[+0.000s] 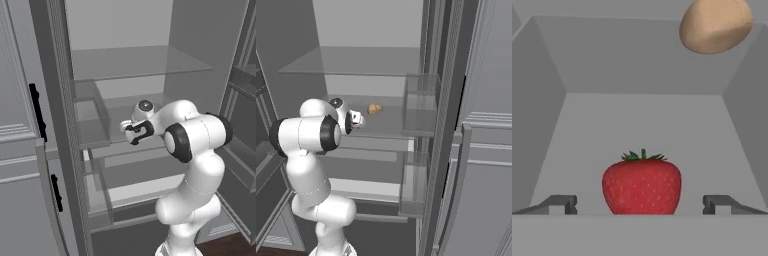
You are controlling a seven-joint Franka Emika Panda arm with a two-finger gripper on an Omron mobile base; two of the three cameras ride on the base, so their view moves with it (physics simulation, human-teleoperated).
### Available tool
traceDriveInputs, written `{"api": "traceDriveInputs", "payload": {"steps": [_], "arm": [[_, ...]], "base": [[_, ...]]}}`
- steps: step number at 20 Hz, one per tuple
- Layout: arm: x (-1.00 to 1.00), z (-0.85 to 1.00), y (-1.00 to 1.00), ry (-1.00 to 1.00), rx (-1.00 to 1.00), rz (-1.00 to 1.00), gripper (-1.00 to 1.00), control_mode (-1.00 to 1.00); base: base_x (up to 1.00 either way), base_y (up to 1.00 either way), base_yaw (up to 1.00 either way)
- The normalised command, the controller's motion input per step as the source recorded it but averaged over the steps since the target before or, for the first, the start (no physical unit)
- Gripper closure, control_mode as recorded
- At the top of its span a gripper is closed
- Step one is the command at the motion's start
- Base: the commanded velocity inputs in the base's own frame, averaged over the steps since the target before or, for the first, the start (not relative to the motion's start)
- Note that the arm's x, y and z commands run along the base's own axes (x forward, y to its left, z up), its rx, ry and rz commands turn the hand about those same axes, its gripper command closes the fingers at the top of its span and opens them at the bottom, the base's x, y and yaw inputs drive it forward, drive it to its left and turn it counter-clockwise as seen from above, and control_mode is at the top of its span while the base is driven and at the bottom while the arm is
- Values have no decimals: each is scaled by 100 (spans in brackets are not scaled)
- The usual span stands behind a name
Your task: Take the strawberry from the fridge and place it on top of the pancake, located on the dining counter.
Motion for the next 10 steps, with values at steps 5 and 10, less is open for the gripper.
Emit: {"api": "traceDriveInputs", "payload": {"steps": [5, 10], "arm": [[13, -23, 10, 6, 0, 0, -100, -100], [12, -12, 3, 0, 0, 0, 100, -100]], "base": [[0, 0, 0], [0, 0, 0]]}}
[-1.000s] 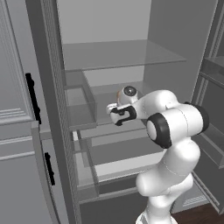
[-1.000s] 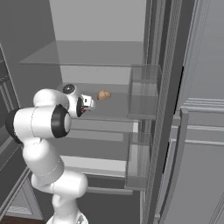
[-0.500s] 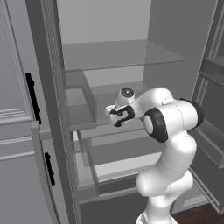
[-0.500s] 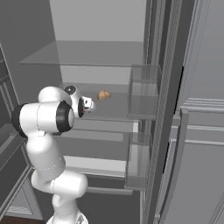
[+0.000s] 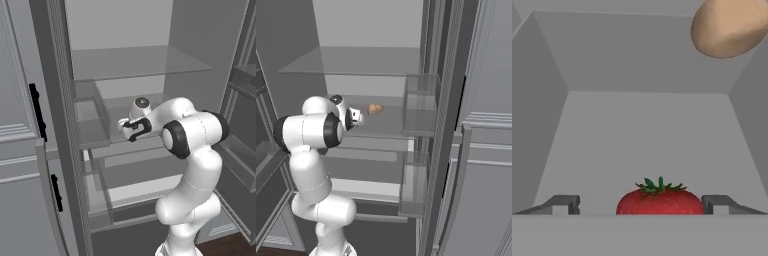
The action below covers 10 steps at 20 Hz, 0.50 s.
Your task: Take the strawberry from the fridge and place it on top of the pancake, located on the dining counter.
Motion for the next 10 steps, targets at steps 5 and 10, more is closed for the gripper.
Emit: {"api": "traceDriveInputs", "payload": {"steps": [5, 10], "arm": [[8, -19, 0, 1, 0, 0, 100, -100], [0, -18, 0, 1, 0, 0, 100, -100]], "base": [[0, 0, 0], [0, 0, 0]]}}
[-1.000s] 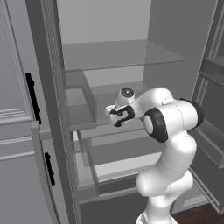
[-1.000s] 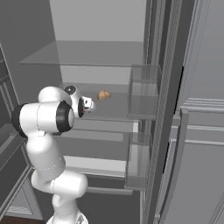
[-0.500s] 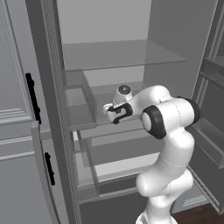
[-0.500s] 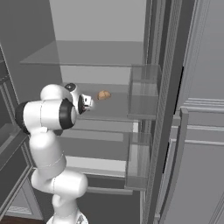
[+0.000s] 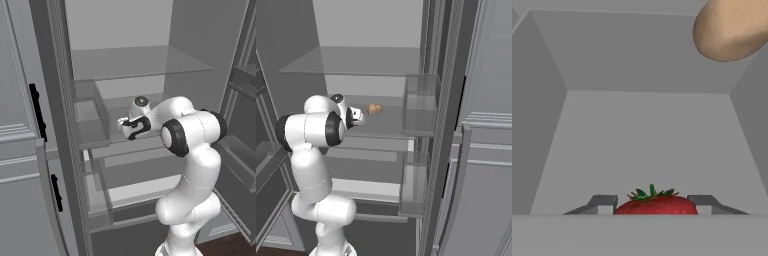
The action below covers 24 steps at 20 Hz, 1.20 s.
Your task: Take the strawberry from the fridge and place it on top of the pancake, located on the dining counter.
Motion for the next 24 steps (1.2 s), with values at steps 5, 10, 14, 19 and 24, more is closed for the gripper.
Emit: {"api": "traceDriveInputs", "payload": {"steps": [5, 10, 14, 19, 24], "arm": [[0, -7, 0, 0, 0, 0, 100, -100], [-35, 11, 0, 2, 2, 0, 100, -100], [-100, 33, -10, 0, 4, 0, 100, -100], [-100, 64, -34, 0, 3, 0, 100, -100], [-100, 73, -53, 5, 1, 0, 100, -100]], "base": [[0, 0, 0], [0, 0, 0], [0, 0, 0], [0, 0, 0], [0, 0, 0]]}}
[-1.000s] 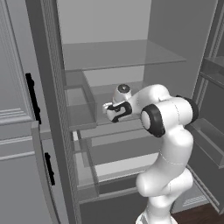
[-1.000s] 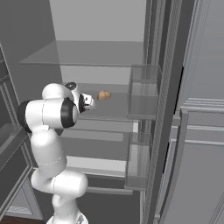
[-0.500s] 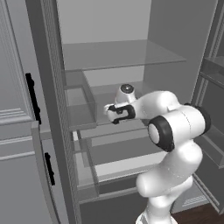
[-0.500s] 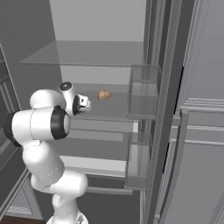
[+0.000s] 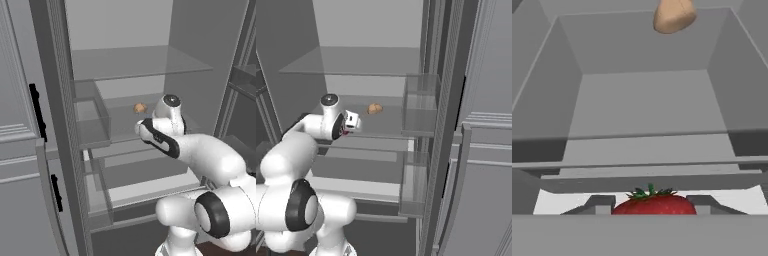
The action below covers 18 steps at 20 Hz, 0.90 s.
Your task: Take the strawberry from the fridge and place it on top of the pancake, located on the dining counter.
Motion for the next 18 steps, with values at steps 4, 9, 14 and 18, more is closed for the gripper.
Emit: {"api": "traceDriveInputs", "payload": {"steps": [4, 9, 14, 18], "arm": [[-100, 86, -31, 20, 0, 0, 100, -100], [-90, 20, -15, 30, -9, -3, 100, -100], [-59, 5, 0, 6, -24, -7, 100, -100], [-13, 31, -4, 6, -1, -1, 100, -100]], "base": [[0, 0, 0], [0, 0, 0], [0, 0, 0], [0, 0, 0]]}}
